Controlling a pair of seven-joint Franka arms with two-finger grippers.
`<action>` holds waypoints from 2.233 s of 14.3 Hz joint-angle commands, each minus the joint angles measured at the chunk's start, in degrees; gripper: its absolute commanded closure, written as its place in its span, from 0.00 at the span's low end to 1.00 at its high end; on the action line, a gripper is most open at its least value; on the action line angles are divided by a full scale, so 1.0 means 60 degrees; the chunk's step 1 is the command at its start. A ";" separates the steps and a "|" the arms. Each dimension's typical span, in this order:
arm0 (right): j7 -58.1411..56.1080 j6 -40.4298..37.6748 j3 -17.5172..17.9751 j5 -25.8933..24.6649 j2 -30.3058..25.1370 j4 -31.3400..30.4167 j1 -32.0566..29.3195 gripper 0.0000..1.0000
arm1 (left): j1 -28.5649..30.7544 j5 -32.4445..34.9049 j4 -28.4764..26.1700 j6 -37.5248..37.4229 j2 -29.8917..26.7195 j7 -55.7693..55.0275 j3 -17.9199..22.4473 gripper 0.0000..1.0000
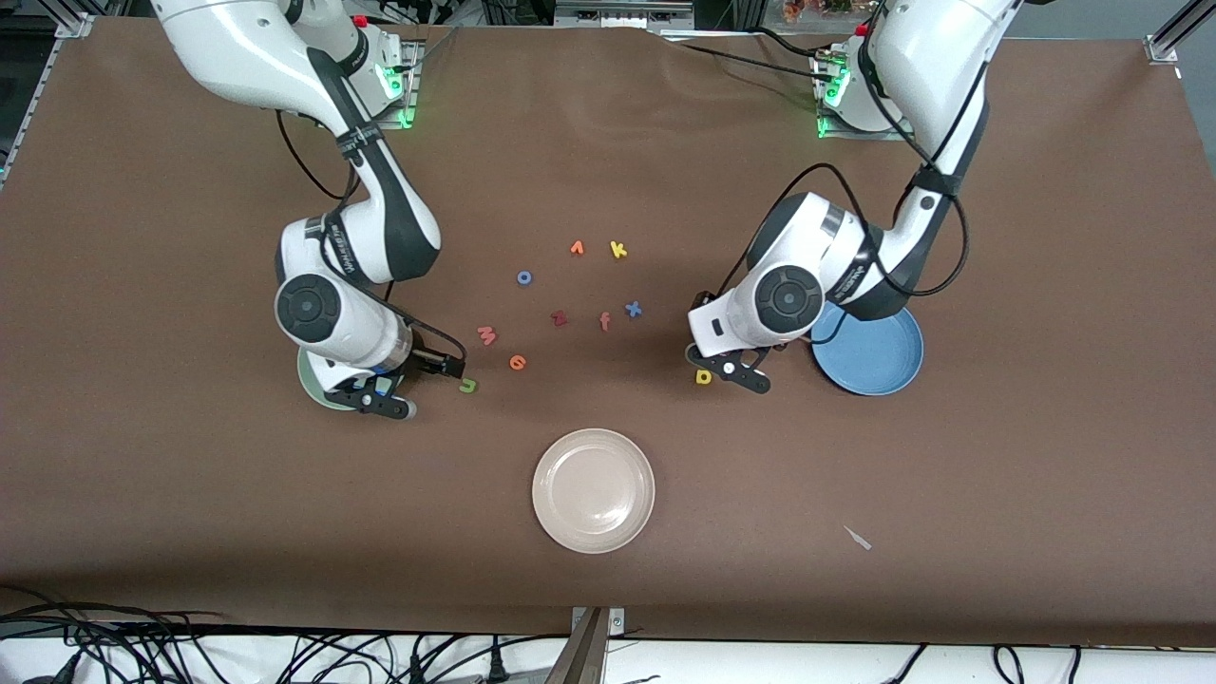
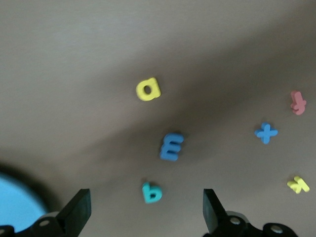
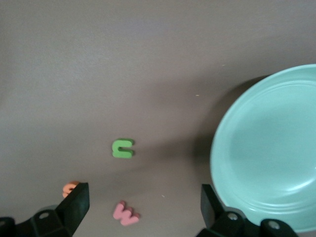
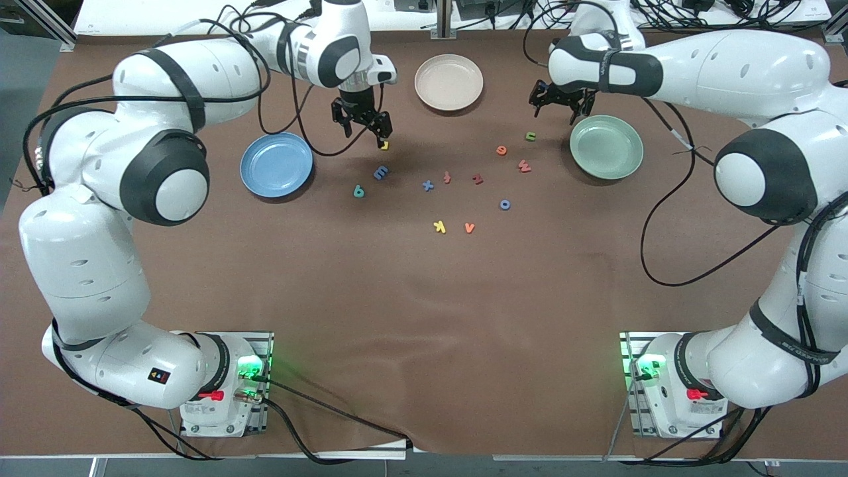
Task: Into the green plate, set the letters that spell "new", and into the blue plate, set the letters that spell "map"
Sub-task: 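Reach the right gripper to the green c while the left gripper reaches the blue E, then grasp the green c while the left gripper carries the E to the blue plate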
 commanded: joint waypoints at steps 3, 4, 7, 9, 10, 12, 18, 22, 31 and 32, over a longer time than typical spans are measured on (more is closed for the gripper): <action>0.0895 0.1147 -0.0055 0.0548 0.0673 0.0137 0.0100 0.01 | -0.0512 -0.0080 -0.0341 0.1209 0.0447 0.0101 0.0105 0.00; 0.0926 0.1192 -0.0055 0.0578 0.0907 0.0341 0.0173 0.01 | -0.0541 -0.0080 -0.0517 0.1488 0.0519 0.0101 0.0105 0.00; 0.0912 0.1193 -0.0055 0.0491 0.1129 0.0446 0.0247 0.01 | -0.0644 0.0341 -0.0768 0.1871 0.0680 0.0116 0.0120 0.06; 0.0883 0.1222 -0.0055 0.0475 0.1246 0.0475 0.0276 0.01 | -0.0776 0.0914 -0.0768 0.1959 0.0798 0.0102 0.0105 0.09; 0.0854 0.1222 -0.0055 0.0475 0.1319 0.0620 0.0277 0.02 | -0.0776 0.0930 -0.0783 0.2105 0.0900 0.0101 0.0105 0.10; 0.0795 0.1222 -0.0055 0.0461 0.1524 0.0811 0.0291 0.05 | -0.0791 0.0960 -0.0826 0.2150 0.0930 0.0101 0.0105 0.14; 0.0576 0.1222 -0.0055 0.0446 0.1905 0.1221 0.0350 0.13 | -0.0835 0.0960 -0.1002 0.2253 0.1004 0.0116 0.0119 0.42; 0.0385 0.1222 -0.0055 0.0461 0.1979 0.1251 0.0350 0.27 | -0.0835 0.1589 -0.1032 0.2238 0.0989 0.0116 0.0105 0.96; 0.0428 0.1222 -0.0055 0.0475 0.2067 0.1251 0.0364 0.61 | -0.0003 0.1604 -0.0871 0.0351 -0.0372 0.0481 0.0178 1.00; 0.0429 0.1237 -0.0055 0.0475 0.2067 0.1251 0.0365 0.66 | 0.0290 0.1604 -0.0885 0.0261 -0.0533 0.0714 0.0178 1.00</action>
